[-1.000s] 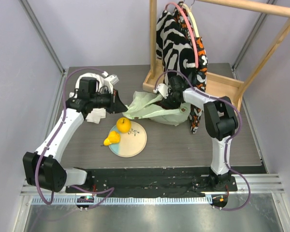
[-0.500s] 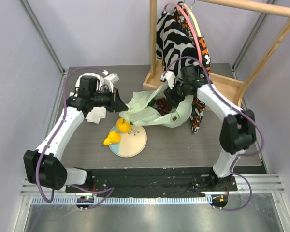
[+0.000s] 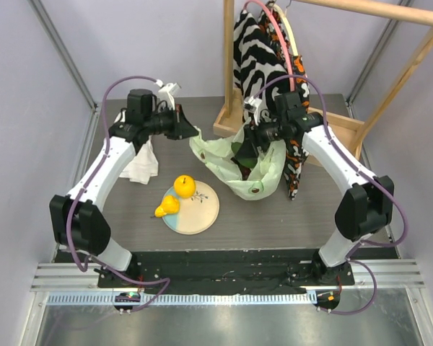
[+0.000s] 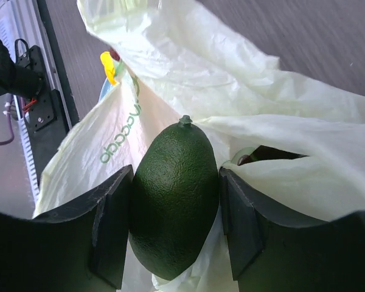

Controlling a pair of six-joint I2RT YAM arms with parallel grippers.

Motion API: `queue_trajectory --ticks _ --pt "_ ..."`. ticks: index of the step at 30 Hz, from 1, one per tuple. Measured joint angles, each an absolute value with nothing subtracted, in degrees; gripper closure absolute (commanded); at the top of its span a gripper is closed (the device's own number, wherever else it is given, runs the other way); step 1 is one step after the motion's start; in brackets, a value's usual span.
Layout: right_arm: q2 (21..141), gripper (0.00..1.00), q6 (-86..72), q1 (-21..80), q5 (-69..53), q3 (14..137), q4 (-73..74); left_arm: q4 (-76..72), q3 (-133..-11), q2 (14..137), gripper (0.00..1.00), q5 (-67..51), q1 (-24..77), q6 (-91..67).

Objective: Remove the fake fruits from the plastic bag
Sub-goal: Take out the fake fruit from the plastic bag.

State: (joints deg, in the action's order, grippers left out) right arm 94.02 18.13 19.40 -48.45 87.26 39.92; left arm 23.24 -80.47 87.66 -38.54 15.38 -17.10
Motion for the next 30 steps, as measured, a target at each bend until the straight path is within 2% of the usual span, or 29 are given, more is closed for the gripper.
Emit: queue_trajectory --ticks 7,13,14,16,17,19,20,21,26,28,30 --pt "99.63 0.48 15.81 20.43 -48.8 87.72 39.09 21.21 -86.04 91.42 1.0 -35.73 15.4 -19.55" --pt "99.96 0.51 3.31 21.65 -52.36 92.27 31.03 21.3 -86.0 91.57 1.0 -34.72 15.55 -19.29" --pt "99.77 0.5 1.52 21.67 -52.82 92.38 29.06 21.34 -86.0 91.57 0.95 -34.65 15.64 -19.18" --pt "99.15 0.51 -1.08 21.67 -52.4 91.83 25.76 21.37 -86.0 91.57 0.78 -34.52 15.7 -19.0" --pt "98.94 0.52 -1.89 21.52 -51.96 91.26 24.62 21.39 -86.0 91.57 0.56 -34.46 15.73 -18.7" --pt "99.09 0.52 -3.99 20.67 -51.27 90.96 23.38 21.61 -86.15 91.57 0.43 -34.24 15.75 -17.76" --pt "99.37 0.52 -5.15 19.94 -51.03 90.96 22.59 21.91 -86.37 91.57 0.27 -34.04 15.75 -17.5" --pt "99.77 0.51 -6.35 18.9 -50.68 91.05 21.5 22.52 -86.91 91.57 0.21 -33.82 15.73 -17.19" --pt "103.61 0.51 -11.86 14.35 -50.37 94.19 16.78 22.85 -91.53 90.76 0.12 -35.09 15.73 -16.71" --pt "104.09 0.51 -14.06 13.65 -50.89 94.24 14.79 21.28 -91.98 89.34 0.12 -37.06 15.73 -19.22" --pt "104.05 0.51 -15.55 13.85 -51.9 93.93 13.06 17.21 -91.07 87.77 0.19 -40.21 15.73 -24.38"
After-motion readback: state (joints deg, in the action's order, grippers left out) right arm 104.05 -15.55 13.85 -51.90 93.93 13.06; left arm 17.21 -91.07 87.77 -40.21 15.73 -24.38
